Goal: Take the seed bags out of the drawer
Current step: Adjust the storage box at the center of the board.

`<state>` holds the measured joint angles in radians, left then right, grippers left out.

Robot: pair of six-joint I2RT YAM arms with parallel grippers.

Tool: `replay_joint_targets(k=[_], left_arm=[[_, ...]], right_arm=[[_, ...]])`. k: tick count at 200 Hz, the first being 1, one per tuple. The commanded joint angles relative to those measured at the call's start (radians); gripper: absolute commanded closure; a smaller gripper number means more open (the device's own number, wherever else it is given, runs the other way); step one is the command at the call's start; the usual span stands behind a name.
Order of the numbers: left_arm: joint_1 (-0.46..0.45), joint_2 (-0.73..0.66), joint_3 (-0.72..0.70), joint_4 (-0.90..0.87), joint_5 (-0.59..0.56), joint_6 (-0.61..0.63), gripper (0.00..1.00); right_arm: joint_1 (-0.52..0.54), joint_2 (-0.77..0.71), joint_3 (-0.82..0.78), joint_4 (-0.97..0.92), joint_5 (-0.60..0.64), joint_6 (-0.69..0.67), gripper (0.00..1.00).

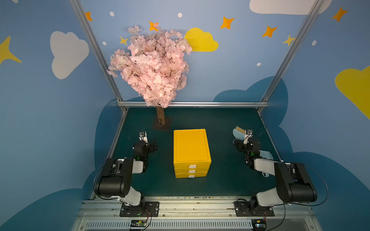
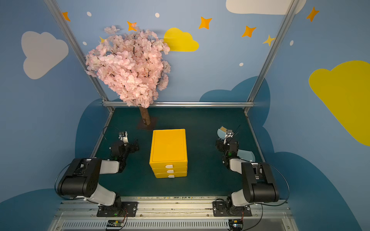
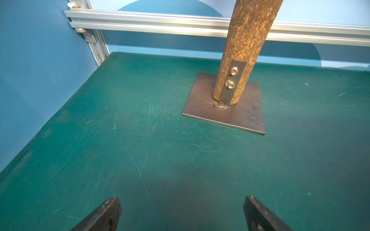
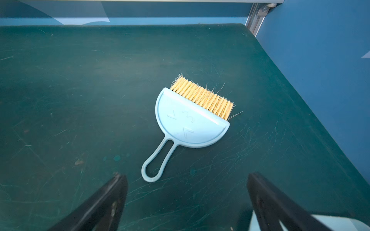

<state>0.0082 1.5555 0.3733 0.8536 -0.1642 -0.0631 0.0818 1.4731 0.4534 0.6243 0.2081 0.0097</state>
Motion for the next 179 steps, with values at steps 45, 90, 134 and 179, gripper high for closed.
replay_joint_targets(k=[45, 90, 134, 179], left_arm=[[-0.001, -0.018, 0.007, -0.005, 0.002, 0.009, 0.0], [-0.003, -0.018, 0.006, -0.003, 0.0, 0.008, 0.0], [-0.004, -0.017, 0.007, -0.002, -0.006, 0.008, 0.0], [-0.004, -0.018, 0.01, -0.007, -0.008, 0.006, 0.0]], right_arm=[[-0.032, -0.005, 0.008, -0.018, -0.119, -0.026, 0.01], [-0.03, -0.004, 0.009, -0.018, -0.122, -0.026, 0.01], [-0.033, -0.004, 0.009, -0.018, -0.122, -0.024, 0.01], [-0.032, -0.003, 0.01, -0.019, -0.124, -0.024, 0.01]])
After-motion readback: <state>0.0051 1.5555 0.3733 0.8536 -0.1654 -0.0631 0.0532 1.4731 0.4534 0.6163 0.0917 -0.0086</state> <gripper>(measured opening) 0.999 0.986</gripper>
